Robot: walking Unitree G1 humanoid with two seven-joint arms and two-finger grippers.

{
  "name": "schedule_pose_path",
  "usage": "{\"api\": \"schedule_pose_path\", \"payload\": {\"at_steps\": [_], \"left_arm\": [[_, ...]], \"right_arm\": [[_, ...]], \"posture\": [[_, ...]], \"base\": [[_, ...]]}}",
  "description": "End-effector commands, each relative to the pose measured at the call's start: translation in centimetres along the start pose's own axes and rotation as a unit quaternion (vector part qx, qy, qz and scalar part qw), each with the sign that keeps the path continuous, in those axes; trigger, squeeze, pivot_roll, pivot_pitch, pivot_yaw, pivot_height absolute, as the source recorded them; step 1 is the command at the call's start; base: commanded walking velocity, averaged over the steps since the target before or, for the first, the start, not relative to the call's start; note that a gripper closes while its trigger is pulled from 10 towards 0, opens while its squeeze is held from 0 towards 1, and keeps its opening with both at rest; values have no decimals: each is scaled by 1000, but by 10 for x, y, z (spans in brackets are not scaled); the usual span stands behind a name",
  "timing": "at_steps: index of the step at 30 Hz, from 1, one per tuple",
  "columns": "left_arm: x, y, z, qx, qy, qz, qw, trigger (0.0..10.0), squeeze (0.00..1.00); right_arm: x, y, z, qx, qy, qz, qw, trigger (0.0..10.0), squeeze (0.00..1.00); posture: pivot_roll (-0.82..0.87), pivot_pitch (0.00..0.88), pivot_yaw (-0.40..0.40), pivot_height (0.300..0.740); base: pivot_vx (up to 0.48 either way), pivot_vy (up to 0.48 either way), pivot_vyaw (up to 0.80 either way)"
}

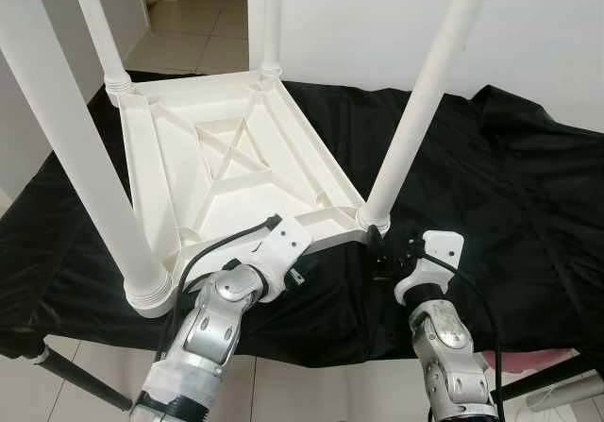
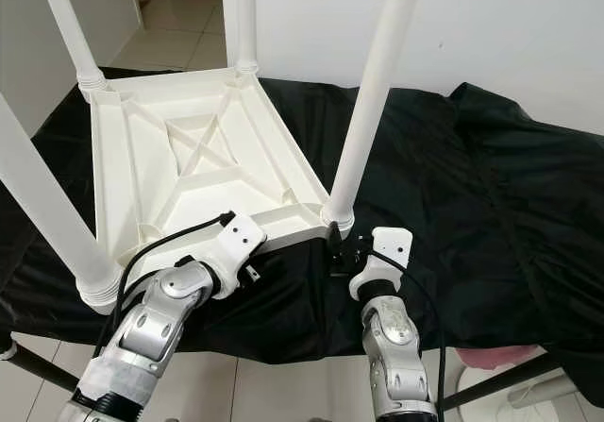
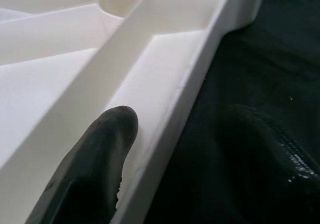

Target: Building children table

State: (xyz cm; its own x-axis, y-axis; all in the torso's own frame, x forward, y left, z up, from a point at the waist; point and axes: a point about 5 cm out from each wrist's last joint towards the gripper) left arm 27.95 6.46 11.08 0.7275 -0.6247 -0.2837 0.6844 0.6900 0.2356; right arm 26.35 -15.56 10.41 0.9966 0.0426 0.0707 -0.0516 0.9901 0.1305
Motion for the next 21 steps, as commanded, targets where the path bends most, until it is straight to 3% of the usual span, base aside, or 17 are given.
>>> {"api": "schedule_pose_path", "payload": {"at_steps": [1, 4, 6, 9, 16, 18, 19, 21], "left_arm": [[-3, -8, 7, -6, -33, -59, 998, 10000, 0], [-14, -8, 17, 2, -79, -85, 993, 10000, 0], [-26, -1, 28, -17, -123, -86, 989, 10000, 0], [-38, 2, 34, -35, -149, -97, 983, 10000, 0], [-59, 0, 36, -49, -172, -115, 977, 10000, 0], [-83, -6, 28, -57, -173, -141, 973, 10000, 0], [-83, -6, 28, -57, -173, -141, 973, 10000, 0], [-98, -11, 21, -58, -158, -171, 971, 10000, 0]], "right_arm": [[2, -3, 0, -1, -3, -5, 1000, 10000, 0], [1, -3, 0, -1, -5, -2, 1000, 10000, 0], [1, -3, 0, -3, -5, 3, 1000, 10000, 0], [3, -4, 0, -3, -5, 4, 1000, 10000, 0], [8, -6, 2, -6, -10, 4, 1000, 10000, 0], [13, -6, 4, -6, -15, 7, 1000, 10000, 0], [13, -6, 4, -6, -15, 7, 1000, 10000, 0], [13, -6, 3, -5, -16, 11, 1000, 10000, 0]], "posture": [[-17, 0, -52, 740], [-6, 0, -56, 740], [-1, 0, -60, 740], [4, 0, -63, 740], [27, 0, -66, 740], [39, 0, -70, 740], [39, 0, -70, 740], [56, 0, -80, 740]], "base": [[0, 0, 0], [0, 0, 0], [0, 0, 0], [0, 0, 0], [0, 0, 0], [0, 0, 0], [0, 0, 0], [0, 0, 0]]}}
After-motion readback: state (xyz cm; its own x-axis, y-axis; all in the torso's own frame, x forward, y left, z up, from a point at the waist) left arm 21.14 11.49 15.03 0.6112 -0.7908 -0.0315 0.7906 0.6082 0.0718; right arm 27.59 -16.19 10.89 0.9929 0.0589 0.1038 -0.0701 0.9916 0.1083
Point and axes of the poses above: a point about 5 cm out from each wrist's last joint towards the gripper, its own x axis pointing out of the wrist towards the gripper, its own z axis along the axis of the wrist's last joint, y = z × x, and after that the axes turned 1 degree about x, right-handed
